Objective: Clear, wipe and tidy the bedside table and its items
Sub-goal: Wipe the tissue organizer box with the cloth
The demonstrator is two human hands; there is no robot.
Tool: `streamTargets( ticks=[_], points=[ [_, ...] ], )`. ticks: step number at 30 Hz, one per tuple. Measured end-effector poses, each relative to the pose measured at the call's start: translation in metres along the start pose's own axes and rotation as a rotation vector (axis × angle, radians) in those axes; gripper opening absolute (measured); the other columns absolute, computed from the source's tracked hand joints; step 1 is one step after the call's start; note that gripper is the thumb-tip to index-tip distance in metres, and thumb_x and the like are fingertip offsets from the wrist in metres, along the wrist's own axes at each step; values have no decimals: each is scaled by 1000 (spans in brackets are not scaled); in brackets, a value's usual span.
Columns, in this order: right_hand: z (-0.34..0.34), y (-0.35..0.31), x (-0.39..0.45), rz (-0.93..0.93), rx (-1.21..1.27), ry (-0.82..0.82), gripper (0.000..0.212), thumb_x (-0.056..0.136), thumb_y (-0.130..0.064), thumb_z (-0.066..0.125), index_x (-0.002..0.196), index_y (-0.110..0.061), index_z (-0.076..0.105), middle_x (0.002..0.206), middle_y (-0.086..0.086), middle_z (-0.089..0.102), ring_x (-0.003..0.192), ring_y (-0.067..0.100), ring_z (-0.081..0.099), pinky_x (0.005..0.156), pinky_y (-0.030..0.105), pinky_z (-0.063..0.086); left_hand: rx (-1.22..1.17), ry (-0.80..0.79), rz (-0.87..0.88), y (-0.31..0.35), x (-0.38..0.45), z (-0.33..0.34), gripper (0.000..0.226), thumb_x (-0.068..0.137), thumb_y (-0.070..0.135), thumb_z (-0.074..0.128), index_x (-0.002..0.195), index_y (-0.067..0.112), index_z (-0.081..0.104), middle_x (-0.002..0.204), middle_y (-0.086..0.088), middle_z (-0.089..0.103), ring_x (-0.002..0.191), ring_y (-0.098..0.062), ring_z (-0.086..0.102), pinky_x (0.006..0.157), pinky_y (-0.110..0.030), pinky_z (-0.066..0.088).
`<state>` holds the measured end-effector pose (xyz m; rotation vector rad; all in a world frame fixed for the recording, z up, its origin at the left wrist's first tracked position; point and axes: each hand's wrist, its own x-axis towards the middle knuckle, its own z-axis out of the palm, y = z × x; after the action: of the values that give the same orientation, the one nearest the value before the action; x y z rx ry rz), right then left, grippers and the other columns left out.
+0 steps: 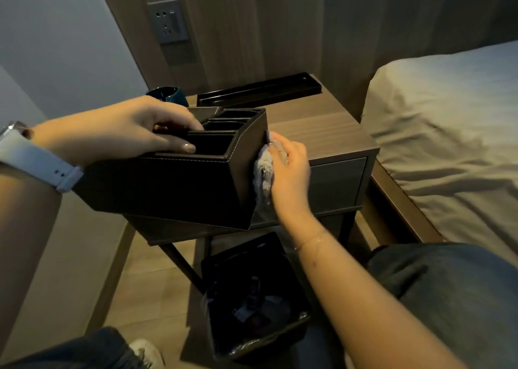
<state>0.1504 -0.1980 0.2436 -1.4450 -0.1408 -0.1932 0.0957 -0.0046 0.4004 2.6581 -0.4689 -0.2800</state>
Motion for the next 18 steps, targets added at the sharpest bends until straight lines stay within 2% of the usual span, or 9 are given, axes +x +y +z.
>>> streamTargets(
  ticks=[2,3,4,6,9,12,14,16,18],
  points=[
    [4,5,-29,-38,-1,55,28,98,-7,48,122,-9,61,112,-1,50,93,-7,52,91,7,38,-10,9,21,1,0,2,63,54,87,54,100,46,67,104,20,63,104,2,57,84,-21,42],
    [0,12,-43,-47,-28,36,28,97,-3,47,120,-9,61,109,-2,50,89,-9,51,88,4,37,-16,22,31,1,0,3,62,55,86,54,101,46,67,105,20,64,104,2,57,83,-20,42],
    [-7,19,-56,-41,-42,-4,26,95,0,49,115,-10,63,106,-1,52,86,-9,52,85,5,38,-20,36,39,1,-1,4,62,56,86,54,102,46,67,105,20,64,104,2,58,82,-19,43],
    [-20,27,-74,42,-20,-112,23,91,4,55,102,-13,66,101,3,60,88,-5,58,85,16,43,-47,67,44,0,-3,4,61,56,85,56,102,47,67,105,20,65,103,1,59,81,-19,44],
    [-35,16,-77,67,42,-93,22,89,-2,61,104,-15,70,106,4,66,101,8,64,92,27,48,-70,130,63,0,-6,7,57,55,85,56,101,53,66,104,22,66,102,3,60,79,-19,46],
    [-32,-14,-55,-95,46,42,24,91,-9,61,114,-15,66,109,0,61,103,5,60,95,24,48,-72,179,76,0,-7,11,54,55,86,56,98,56,66,102,26,66,101,7,59,79,-10,48],
    [-17,-32,-53,-222,32,13,27,92,-6,58,116,-16,64,106,-1,57,101,3,58,94,21,46,-92,200,74,1,-7,13,56,55,85,57,98,51,67,101,26,67,100,8,59,79,-4,45],
    [-5,-31,-75,-270,21,-25,30,90,-2,57,113,-21,63,100,-2,53,95,1,56,90,17,45,-120,226,59,2,-7,14,48,62,73,61,100,45,67,97,24,68,99,7,60,79,-6,46],
    [-15,-14,-97,-267,-4,-85,27,87,2,61,107,-17,66,94,-3,53,89,-1,56,81,13,44,-108,273,27,3,-6,16,38,67,51,63,102,39,67,94,20,69,99,5,61,81,-12,48]
  ],
)
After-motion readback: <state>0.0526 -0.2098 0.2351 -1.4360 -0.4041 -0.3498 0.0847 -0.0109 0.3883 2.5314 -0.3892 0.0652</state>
